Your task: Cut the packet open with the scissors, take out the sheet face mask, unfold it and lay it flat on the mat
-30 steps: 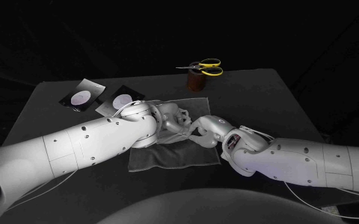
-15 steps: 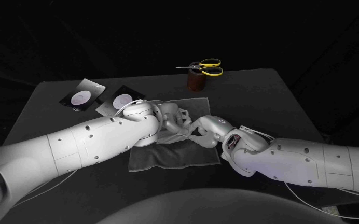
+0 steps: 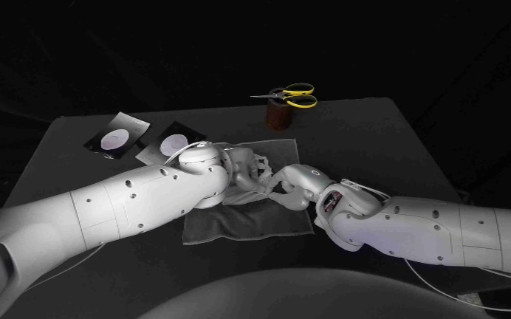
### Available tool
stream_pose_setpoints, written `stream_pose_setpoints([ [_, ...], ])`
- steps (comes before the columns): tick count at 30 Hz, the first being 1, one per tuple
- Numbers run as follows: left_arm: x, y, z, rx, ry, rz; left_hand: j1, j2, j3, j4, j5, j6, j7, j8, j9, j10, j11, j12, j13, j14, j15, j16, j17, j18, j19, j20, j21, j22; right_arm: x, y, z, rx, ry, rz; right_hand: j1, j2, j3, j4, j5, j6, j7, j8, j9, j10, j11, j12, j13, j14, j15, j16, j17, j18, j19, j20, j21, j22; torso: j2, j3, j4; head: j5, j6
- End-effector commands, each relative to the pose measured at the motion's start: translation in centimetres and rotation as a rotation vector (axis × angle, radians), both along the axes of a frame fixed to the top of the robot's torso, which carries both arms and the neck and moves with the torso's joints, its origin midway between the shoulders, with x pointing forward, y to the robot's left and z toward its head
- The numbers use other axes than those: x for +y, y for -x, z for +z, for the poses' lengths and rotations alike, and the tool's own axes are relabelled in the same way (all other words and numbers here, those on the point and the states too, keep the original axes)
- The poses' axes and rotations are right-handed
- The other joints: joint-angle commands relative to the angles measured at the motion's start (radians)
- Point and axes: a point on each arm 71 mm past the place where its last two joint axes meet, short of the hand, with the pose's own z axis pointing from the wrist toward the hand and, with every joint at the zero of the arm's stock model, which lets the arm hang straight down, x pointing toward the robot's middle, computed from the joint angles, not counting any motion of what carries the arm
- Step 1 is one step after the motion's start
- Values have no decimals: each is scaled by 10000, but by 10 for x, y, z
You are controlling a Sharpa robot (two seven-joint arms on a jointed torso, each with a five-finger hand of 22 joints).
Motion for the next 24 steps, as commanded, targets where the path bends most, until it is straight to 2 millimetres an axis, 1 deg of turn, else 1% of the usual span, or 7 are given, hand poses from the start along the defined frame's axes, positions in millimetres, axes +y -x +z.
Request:
stream_pose_setpoints([
  [1, -2, 1, -2, 66, -390, -198, 110, -36, -64, 18, -35, 66, 7, 50, -7, 23, -69, 23, -4, 703, -70, 39, 1009, -171, 18, -34, 53, 610, -5, 6, -13, 756, 612, -35, -44, -47, -39, 7, -49, 71, 28, 12, -2, 1028, -58, 32, 2467, 1064, -64, 34, 2627, 202, -33, -3, -36, 14, -4, -4, 7, -5, 0],
  [12, -8, 2, -5, 80, -702, -367, 171, 48, -102, 70, -33, 100, -11, 72, 14, 59, -83, 55, 61, 708, -80, 45, 1027, -176, 32, -44, 69, 630, -4, 6, -13, 755, 614, -27, -44, -47, -39, 7, -49, 71, 28, 12, -2, 1028, -58, 32, 2467, 1064, -64, 34, 2627, 202, -33, -3, -36, 14, -1, -2, -1, 7, 0],
  [19, -12, 4, -8, 98, -972, -547, 420, 118, -101, 47, -31, 69, -30, 42, 20, 15, -104, 0, -15, 706, -102, 42, 1018, -173, 25, -61, 60, 621, -4, 6, -13, 759, 620, -31, -50, -52, -50, 1, -48, 73, 27, -1, -12, 1028, -60, 32, 2467, 1064, -65, 34, 2627, 204, -40, -7, -50, 8, -6, 2, 5, -1, 0],
  [24, -13, 5, -8, 114, -1122, -646, 775, 231, 25, -23, -28, 54, -37, -37, -9, -19, -114, -49, -64, 708, -112, 45, 1028, -178, 33, -71, 70, 636, -4, 6, -14, 760, 628, -36, -50, -52, -50, 1, -48, 73, 27, -1, -12, 1028, -60, 32, 2467, 1064, -65, 34, 2627, 204, -40, -7, -50, 8, -6, 1, 5, 7, 0],
])
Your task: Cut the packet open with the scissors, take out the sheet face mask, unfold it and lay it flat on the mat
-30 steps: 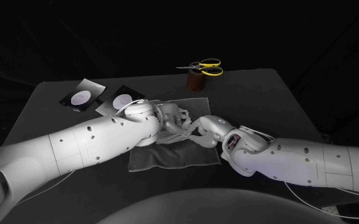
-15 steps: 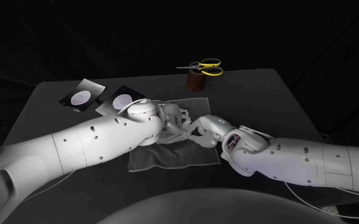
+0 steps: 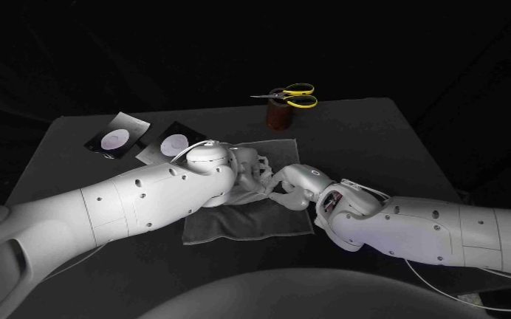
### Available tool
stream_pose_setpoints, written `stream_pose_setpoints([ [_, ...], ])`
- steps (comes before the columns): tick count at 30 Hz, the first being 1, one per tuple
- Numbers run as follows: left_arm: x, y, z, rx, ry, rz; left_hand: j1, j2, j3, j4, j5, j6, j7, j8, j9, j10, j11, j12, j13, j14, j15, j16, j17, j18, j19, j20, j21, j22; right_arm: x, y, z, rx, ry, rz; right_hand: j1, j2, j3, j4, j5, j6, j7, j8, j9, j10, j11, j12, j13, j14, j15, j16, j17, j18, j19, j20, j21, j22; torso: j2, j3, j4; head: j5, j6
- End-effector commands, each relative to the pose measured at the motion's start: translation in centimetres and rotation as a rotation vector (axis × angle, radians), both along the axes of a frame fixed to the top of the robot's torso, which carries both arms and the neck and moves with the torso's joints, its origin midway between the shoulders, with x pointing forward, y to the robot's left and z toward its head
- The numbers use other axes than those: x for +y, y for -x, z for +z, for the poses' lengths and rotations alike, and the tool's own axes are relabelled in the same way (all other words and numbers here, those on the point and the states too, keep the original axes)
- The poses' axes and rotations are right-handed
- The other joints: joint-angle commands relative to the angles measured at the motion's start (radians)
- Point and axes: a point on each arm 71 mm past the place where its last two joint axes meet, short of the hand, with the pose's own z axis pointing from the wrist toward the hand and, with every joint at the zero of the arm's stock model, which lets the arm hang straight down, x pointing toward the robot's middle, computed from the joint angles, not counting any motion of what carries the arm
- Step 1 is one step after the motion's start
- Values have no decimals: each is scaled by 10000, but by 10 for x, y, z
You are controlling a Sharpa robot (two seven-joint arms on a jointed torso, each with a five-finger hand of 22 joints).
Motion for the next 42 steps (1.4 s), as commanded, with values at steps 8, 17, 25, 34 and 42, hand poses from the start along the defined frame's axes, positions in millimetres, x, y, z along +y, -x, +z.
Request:
stream_pose_setpoints([
  [8, -3, 8, -7, 366, -549, -434, 952, 84, 1067, -446, -5, 67, 47, -429, -256, -100, -34, -145, -90, 664, -78, 45, 1004, -174, 20, -71, 9, 635, -4, 6, -14, 761, 622, -25, -50, -58, -59, -10, -48, 59, 41, -14, -18, 1026, -61, 38, 2469, 1064, -67, 38, 2625, 202, -36, -11, -45, 11, 2, -4, 0, 2, 0],
  [17, -5, 11, -6, 525, -166, -495, 931, 12, 3343, -1500, 238, 3, 409, -608, -258, -224, 240, -404, -333, 649, 154, 24, 961, -153, -47, 109, -46, 577, -5, 5, -14, 768, 644, -43, -48, -59, -62, -15, -46, 62, 40, -18, -22, 1028, -61, 46, 2475, 1064, -67, 38, 2625, 204, -41, -13, -55, 7, 4, -8, 4, 28, 0],
  [25, -3, 10, -5, 550, 121, -362, 553, 30, 4134, -1893, 535, -104, 442, -558, -128, -188, 274, -423, -356, 642, 188, 17, 936, -147, -60, 162, -37, 580, -5, 5, -14, 778, 661, -48, -48, -59, -62, -15, -46, 62, 40, -18, -22, 1028, -61, 46, 2475, 1064, -67, 38, 2625, 204, -41, -13, -55, 7, 3, -3, -2, 35, 0],
  [34, 1, 5, -2, 330, 943, 150, 62, 2, 4722, -2280, 1330, -69, 387, -390, 81, -40, 225, -291, -161, 653, 146, 30, 971, -165, -6, 129, 51, 668, -5, 5, -14, 789, 669, -47, -48, -59, -62, -15, -46, 62, 40, -18, -22, 1028, -61, 46, 2475, 1064, -67, 38, 2625, 204, -41, -13, -55, 7, 1, 4, 0, 36, 0],
  [42, 9, -1, 0, 201, 1889, 833, -101, -33, 4899, -2460, 1740, -7, 339, -294, 200, 64, 182, -211, -35, 673, 107, 57, 1047, -191, 67, 90, 145, 768, -5, 5, -14, 789, 678, -41, -46, -55, -66, -23, -45, 76, 38, -24, -29, 1026, -63, 36, 2468, 1064, -67, 38, 2625, 206, -48, -16, -70, 1, 3, -1, -2, 12, 0],
])
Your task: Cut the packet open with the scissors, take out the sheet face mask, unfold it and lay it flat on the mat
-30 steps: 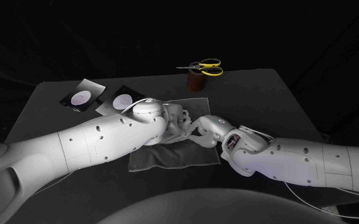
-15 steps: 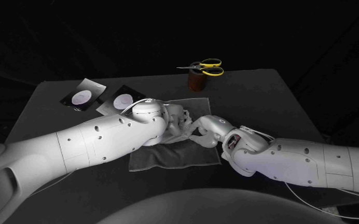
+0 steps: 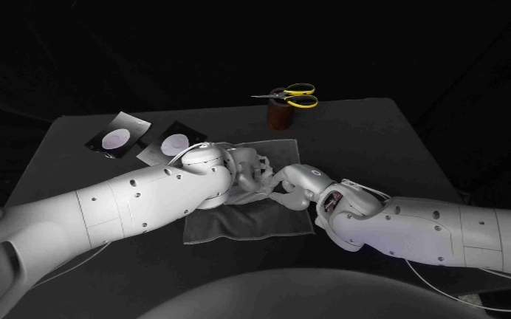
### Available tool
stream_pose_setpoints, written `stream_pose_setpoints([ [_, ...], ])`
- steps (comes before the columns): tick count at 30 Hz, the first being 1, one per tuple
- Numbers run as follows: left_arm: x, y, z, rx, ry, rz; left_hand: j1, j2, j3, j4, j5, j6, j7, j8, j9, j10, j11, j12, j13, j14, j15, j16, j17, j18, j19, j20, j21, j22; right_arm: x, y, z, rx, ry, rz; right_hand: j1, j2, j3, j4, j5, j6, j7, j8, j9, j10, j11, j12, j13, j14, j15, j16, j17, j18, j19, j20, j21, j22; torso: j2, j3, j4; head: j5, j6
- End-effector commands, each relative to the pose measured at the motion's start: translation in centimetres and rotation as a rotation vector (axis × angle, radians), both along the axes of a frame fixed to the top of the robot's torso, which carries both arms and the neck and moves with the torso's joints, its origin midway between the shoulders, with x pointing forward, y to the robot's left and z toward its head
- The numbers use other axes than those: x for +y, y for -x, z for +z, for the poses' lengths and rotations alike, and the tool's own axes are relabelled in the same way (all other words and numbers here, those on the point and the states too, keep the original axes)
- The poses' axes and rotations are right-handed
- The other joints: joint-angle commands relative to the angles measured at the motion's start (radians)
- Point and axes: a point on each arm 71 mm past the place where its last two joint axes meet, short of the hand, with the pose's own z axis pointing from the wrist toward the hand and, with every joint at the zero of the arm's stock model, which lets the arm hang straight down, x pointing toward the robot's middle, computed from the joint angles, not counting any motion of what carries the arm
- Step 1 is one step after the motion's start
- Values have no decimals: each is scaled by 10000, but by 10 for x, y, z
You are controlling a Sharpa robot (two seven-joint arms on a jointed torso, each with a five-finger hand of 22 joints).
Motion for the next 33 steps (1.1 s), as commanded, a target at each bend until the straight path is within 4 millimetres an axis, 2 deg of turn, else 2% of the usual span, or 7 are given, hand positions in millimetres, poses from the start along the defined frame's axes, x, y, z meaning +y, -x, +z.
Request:
stream_pose_setpoints([
  [1, 4, -3, 2, -10, 914, 564, -96, -12, 1564, -1533, 119, 71, -12, 93, 63, 107, -4, 52, 32, 645, -46, 71, 1061, -192, 76, 20, 73, 770, -5, 6, -14, 810, 653, -41, -46, -55, -38, 5, -45, 45, 69, 4, -9, 1044, -45, 22, 2464, 1066, -68, 34, 2625, 206, -48, -16, -30, 7, 1, -5, -2, -17, 0],
  [15, 33, -11, 3, 75, 977, 1176, -147, -39, 1625, -1624, 260, 102, -35, 140, 131, 156, -27, 79, 73, 657, -67, 88, 1108, -198, 95, -4, 99, 796, -7, 6, -14, 814, 683, -57, -46, -55, -38, 5, -45, 45, 69, 4, -9, 1044, -45, 22, 2464, 1066, -68, 34, 2625, 206, -48, -16, -30, 7, 0, -10, 3, -97, 0],
  [22, 33, -8, 4, 549, 1647, 1088, -331, -87, 1563, -1578, 367, 57, -15, 151, 191, 125, -10, 36, 18, 648, -58, 78, 1075, -178, 39, -9, 39, 724, -8, 6, -14, 823, 700, -64, -47, -53, -48, -4, -46, 67, 65, -2, -18, 1045, -47, 30, 2469, 1066, -69, 34, 2625, 207, -54, -20, -42, 3, -2, -8, 14, -116, 0],
  [24, 29, -5, 7, 586, 2123, 973, -542, -94, 1294, -1463, 350, -47, -3, 160, 266, 105, 6, 0, -41, 639, -37, 67, 1041, -169, 5, 7, 1, 686, -8, 6, -14, 825, 704, -64, -47, -53, -48, -4, -46, 67, 65, -2, -18, 1045, -47, 30, 2469, 1066, -69, 34, 2625, 207, -54, -20, -42, 3, 1, -11, 11, -121, 0],
  [27, 26, -3, 10, 452, 2535, 807, -905, -148, 104, -1198, 259, -233, -124, 131, 414, -26, -80, -30, -68, 602, -74, 18, 904, -118, -132, -7, -178, 501, -8, 6, -15, 839, 719, -69, -47, -53, -48, -4, -46, 67, 65, -2, -18, 1045, -47, 30, 2469, 1066, -69, 34, 2625, 207, -54, -20, -42, 3, -1, -7, -1, -117, 0],
  [29, 25, -2, 13, 247, 2638, 659, -1141, -360, -687, -946, 150, -294, -52, -144, 303, -278, -15, -150, -263, 580, -27, -12, 835, -78, -252, 0, -346, 328, -8, 6, -15, 844, 726, -74, -49, -55, -54, -9, -46, 72, 65, -7, -22, 1044, -48, 22, 2464, 1066, -70, 34, 2625, 207, -56, -21, -48, 1, -1, -2, 5, -116, 0],
  [33, 23, -2, 15, -258, 2584, 385, -1327, -604, -1535, -676, -67, -317, 1, -281, 275, -537, 62, -358, -615, 561, 17, -37, 774, -48, -325, 43, -468, 204, -8, 6, -15, 848, 734, -76, -60, -70, -67, -12, -47, 67, 69, -18, -29, 1040, -46, 6, 2453, 1066, -70, 34, 2625, 207, -56, -22, -50, 1, -4, 1, 14, -108, 0],
])
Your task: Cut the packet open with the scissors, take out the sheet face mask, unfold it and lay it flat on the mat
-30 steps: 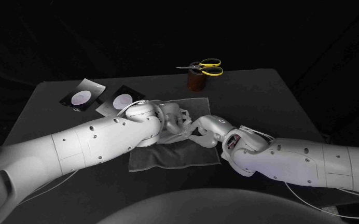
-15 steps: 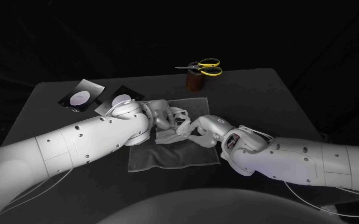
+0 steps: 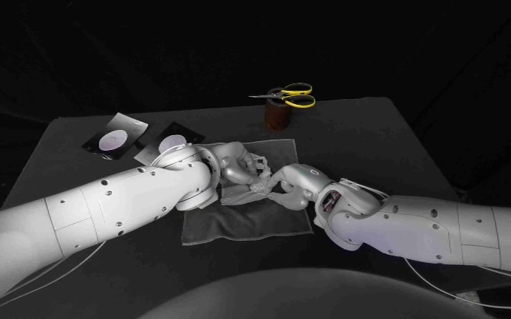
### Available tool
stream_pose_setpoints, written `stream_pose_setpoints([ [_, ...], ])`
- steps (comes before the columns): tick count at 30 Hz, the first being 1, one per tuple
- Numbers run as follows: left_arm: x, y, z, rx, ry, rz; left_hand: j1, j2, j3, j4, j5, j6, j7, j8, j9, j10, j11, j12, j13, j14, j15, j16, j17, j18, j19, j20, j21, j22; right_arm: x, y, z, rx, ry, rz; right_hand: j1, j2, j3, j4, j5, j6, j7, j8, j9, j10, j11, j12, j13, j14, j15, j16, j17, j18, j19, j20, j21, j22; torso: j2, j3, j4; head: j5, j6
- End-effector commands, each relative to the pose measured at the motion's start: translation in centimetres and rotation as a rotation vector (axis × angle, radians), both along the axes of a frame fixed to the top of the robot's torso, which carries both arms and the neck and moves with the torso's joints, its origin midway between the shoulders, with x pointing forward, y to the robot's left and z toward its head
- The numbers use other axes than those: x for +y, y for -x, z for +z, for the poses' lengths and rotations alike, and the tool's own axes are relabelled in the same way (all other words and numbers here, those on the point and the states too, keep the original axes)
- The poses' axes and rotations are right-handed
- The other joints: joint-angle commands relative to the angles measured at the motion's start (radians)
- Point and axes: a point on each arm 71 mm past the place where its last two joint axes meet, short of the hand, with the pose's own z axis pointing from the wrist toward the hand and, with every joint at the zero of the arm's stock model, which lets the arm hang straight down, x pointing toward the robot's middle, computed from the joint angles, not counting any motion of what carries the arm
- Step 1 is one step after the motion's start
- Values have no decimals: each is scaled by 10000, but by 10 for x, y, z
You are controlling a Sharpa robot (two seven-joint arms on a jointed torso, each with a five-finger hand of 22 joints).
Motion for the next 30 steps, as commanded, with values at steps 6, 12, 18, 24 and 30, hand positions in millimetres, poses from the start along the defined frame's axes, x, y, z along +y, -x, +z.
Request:
stream_pose_setpoints([
  [6, -8, 1, 5, -1261, 125, -578, 282, -145, -989, 255, -203, -44, 37, -59, -12, -221, 19, -196, -339, 592, 54, -53, 746, -44, -78, 3, -94, 171, -6, 6, -15, 858, 716, -81, -60, -70, -67, -13, -46, 35, 101, 51, 1, 1057, -30, 23, 2456, 1066, -71, 34, 2632, 205, -56, -22, -49, 5, 2, 1, -5, 11, 0],
  [12, -10, 0, -1, -1611, -590, -654, 522, -82, -2030, 629, -1689, -123, 40, -34, 74, -221, 30, -167, -362, 598, 62, -50, 761, -51, -44, 9, -98, 175, -6, 6, -15, 865, 723, -81, -60, -70, -67, -13, -46, 35, 101, 51, 1, 1057, -30, 23, 2456, 1066, -71, 34, 2632, 205, -56, -22, -49, 5, 8, -5, -13, 23, 0],
  [18, -13, 0, -9, -1728, -1364, -851, 950, 91, -2876, 989, -1727, -145, 26, 27, 147, -182, 19, -66, -285, 596, 56, -59, 738, -57, -13, 4, -86, 194, -6, 6, -15, 866, 728, -88, -60, -70, -67, -13, -46, 35, 101, 51, 1, 1057, -30, 23, 2456, 1066, -71, 34, 2632, 205, -56, -22, -49, 5, 5, 10, -15, 31, 0],
  [24, -18, 3, -16, -1603, -2057, -1101, 1202, 173, -3342, 1222, -1729, -81, -3, 80, 177, -49, -5, 99, -71, 599, 37, -58, 741, -69, 21, -8, -52, 235, -6, 5, -15, 874, 744, -101, -71, -87, -83, -20, -45, 32, 103, 35, -10, 1057, -28, 23, 2456, 1066, -70, 34, 2632, 207, -63, -24, -65, -2, -1, 12, -13, 28, 0],
  [30, -21, 4, -19, -1584, -2472, -1190, 1625, 396, -4399, 1870, -1726, 48, -90, 250, 260, 113, -76, 318, 208, 614, -25, -44, 782, -82, 64, -53, -11, 286, -6, 5, -16, 880, 751, -101, -77, -96, -92, -24, -45, 26, 107, 24, -18, 1056, -26, 18, 2452, 1066, -69, 34, 2632, 209, -69, -24, -76, -7, 0, 7, -10, 43, 0],
])
